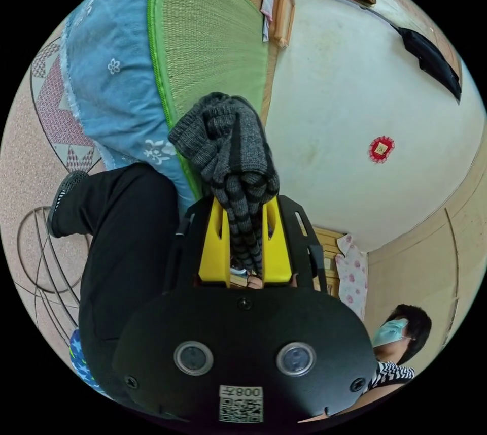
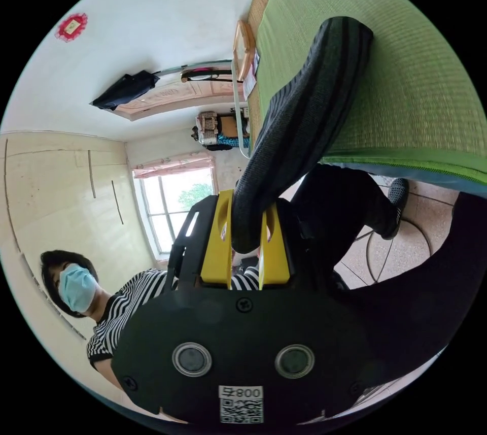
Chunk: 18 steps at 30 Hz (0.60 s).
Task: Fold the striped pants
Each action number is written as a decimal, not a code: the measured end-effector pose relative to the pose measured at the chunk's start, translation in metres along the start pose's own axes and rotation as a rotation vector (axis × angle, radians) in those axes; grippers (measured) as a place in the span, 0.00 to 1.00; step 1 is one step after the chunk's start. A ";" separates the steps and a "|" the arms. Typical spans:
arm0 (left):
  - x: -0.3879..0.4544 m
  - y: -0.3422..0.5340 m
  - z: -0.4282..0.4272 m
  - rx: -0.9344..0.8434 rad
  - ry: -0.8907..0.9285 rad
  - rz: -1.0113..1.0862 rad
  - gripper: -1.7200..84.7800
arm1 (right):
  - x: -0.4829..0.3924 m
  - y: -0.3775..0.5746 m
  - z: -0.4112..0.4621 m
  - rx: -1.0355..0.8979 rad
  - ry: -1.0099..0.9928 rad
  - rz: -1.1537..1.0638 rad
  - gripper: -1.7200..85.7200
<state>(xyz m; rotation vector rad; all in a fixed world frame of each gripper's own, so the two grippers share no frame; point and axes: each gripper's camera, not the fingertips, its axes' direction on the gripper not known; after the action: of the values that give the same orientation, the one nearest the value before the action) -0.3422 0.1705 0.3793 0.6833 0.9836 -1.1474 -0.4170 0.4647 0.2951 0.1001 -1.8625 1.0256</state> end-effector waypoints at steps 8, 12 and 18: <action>0.056 0.032 0.116 -0.069 -0.002 0.100 0.14 | -0.040 -0.023 -0.119 0.077 -0.001 -0.104 0.10; 0.089 0.041 0.187 -0.118 0.006 0.159 0.14 | -0.073 -0.045 -0.217 0.141 0.004 -0.166 0.10; 0.174 0.059 0.342 -0.244 0.084 0.330 0.13 | -0.171 -0.060 -0.407 0.297 0.074 -0.332 0.10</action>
<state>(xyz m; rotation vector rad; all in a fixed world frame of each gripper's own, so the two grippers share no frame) -0.1734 -0.1789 0.3683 0.6700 1.0174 -0.7016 -0.0111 0.6459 0.2696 0.5223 -1.5506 1.0472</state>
